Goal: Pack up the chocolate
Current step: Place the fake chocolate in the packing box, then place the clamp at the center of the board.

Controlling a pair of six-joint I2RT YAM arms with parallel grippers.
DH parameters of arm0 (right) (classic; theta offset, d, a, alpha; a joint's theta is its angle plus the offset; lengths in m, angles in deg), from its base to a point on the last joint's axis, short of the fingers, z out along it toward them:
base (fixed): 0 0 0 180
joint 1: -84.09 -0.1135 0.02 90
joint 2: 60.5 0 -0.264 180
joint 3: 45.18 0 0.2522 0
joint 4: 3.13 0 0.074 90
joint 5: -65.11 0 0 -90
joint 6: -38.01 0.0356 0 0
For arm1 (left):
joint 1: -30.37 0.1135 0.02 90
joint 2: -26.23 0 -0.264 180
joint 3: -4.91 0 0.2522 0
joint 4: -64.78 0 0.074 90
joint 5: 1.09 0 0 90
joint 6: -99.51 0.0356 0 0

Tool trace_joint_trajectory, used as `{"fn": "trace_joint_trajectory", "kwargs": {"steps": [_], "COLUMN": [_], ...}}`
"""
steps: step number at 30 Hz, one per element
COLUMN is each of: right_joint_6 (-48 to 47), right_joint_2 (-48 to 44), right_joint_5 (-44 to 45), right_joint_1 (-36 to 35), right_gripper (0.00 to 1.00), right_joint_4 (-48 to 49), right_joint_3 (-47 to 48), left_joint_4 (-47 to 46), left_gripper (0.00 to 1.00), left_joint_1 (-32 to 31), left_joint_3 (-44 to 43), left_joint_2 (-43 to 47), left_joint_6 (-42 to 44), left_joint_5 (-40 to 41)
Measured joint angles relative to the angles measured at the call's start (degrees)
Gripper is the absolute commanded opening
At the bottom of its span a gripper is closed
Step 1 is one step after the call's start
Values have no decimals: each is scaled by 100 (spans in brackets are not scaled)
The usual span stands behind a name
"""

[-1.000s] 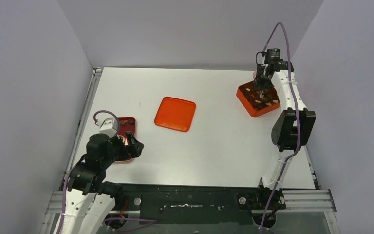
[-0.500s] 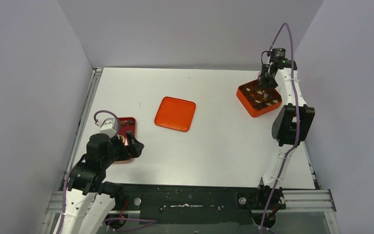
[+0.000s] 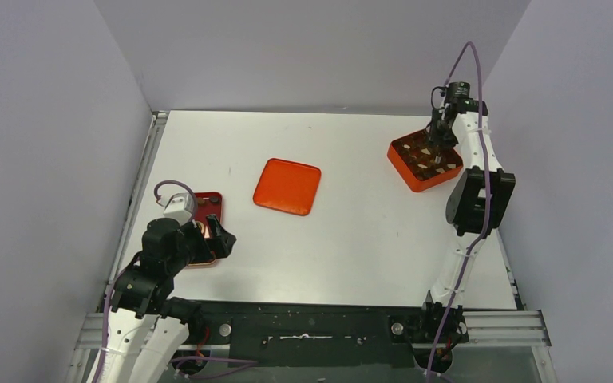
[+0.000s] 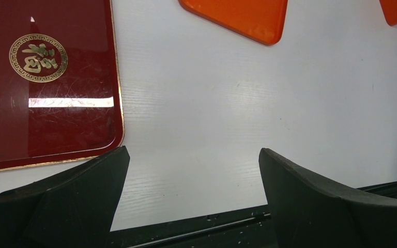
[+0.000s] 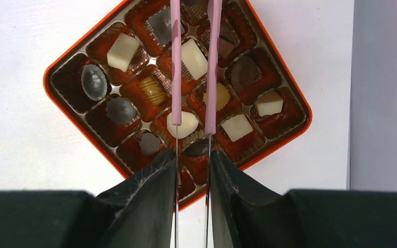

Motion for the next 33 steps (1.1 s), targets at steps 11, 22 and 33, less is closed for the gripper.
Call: {"fn": "trace_joint_trajectory", "kwargs": {"steps": [11,22,33], "right_joint_6": [-2,-24,-87], "right_joint_2": [4,0,-557], "right_joint_5": [2,4,267], "right_joint_1": [0,0,-208], "right_gripper": [34,31,32], "right_joint_4": [-20,-96,-337], "right_joint_3": [2,2,-140], "left_joint_4": [0,2,4], "left_gripper": [97,97,97], "left_joint_1": [0,0,0], "left_joint_3": [0,0,0], "left_joint_2": [-20,68,175], "left_joint_6": [0,-2,-2], "left_joint_5": [0,0,4]}}
